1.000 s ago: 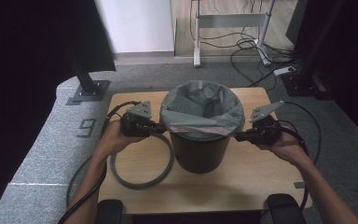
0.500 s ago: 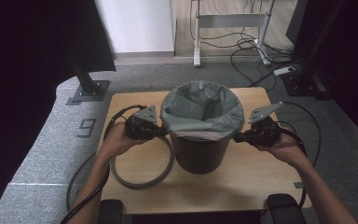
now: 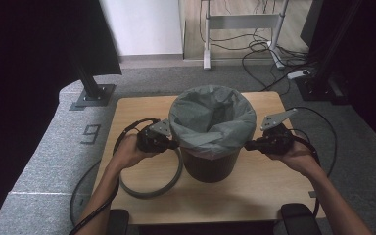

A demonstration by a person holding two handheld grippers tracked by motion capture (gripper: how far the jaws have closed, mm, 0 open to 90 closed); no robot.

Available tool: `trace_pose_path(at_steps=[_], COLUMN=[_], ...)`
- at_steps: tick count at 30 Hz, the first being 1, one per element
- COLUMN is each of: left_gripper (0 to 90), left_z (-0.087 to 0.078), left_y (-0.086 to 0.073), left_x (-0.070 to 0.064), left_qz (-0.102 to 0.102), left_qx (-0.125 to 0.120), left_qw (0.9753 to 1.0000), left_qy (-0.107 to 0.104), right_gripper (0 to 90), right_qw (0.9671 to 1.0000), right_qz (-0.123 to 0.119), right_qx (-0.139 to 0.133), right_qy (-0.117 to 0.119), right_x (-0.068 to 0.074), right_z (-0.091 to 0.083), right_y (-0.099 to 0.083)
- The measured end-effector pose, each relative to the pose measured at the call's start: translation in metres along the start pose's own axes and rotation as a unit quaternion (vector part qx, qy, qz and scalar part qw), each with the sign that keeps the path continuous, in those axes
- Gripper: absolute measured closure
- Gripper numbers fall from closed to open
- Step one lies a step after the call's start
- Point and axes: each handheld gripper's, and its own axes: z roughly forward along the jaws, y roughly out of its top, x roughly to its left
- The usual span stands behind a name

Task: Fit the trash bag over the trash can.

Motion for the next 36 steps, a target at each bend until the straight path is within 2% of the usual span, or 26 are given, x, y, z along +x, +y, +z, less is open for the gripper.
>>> trace_pose_path(at_steps=[3, 6, 8, 12, 13, 16, 20, 26, 34, 36], left_gripper=[89.8, 89.8, 89.9, 89.9, 90.0, 89.9, 89.9, 89.9, 89.8, 84.1], left_z=[-0.002, 0.000, 0.002, 0.010, 0.014, 0.018, 0.025, 0.029, 0.028, 0.024], left_y=[-0.002, -0.004, -0.006, -0.010, -0.014, -0.017, -0.018, -0.023, -0.026, -0.026], left_x=[0.002, 0.002, 0.003, 0.006, 0.009, 0.011, 0.013, 0.014, 0.016, 0.017], left_qz=[-0.012, -0.019, -0.023, -0.034, -0.038, -0.048, -0.053, -0.061, -0.078, -0.088], left_qx=[-0.007, -0.012, -0.011, 0.016, 0.017, 0.006, 0.013, 0.005, -0.008, -0.014], left_qw=[0.9999, 0.9997, 0.9996, 0.9993, 0.9991, 0.9988, 0.9984, 0.9980, 0.9967, 0.9955], left_qy=[-0.004, -0.005, -0.007, 0.004, -0.001, -0.008, -0.013, -0.013, -0.023, -0.032], right_gripper=[88.7, 88.7, 88.7, 88.7, 88.7, 88.7, 88.7, 88.7, 88.5, 83.0], right_qw=[0.9993, 0.9992, 0.9990, 0.9974, 0.9967, 0.9971, 0.9965, 0.9961, 0.9957, 0.9960], right_qz=[0.002, 0.019, 0.022, 0.022, 0.022, 0.041, 0.047, 0.056, 0.063, 0.067], right_qx=[0.032, 0.030, 0.034, 0.057, 0.065, 0.055, 0.061, 0.061, 0.061, 0.055], right_qy=[-0.021, -0.015, -0.017, -0.037, -0.044, -0.034, -0.034, -0.031, -0.029, -0.023], right_x=[-0.004, -0.012, -0.013, -0.017, -0.019, -0.027, -0.031, -0.035, -0.036, -0.036], right_z=[0.008, 0.017, 0.023, 0.031, 0.033, 0.040, 0.049, 0.056, 0.057, 0.053], right_y=[-0.005, -0.015, -0.018, -0.022, -0.024, -0.032, -0.033, -0.037, -0.038, -0.037])
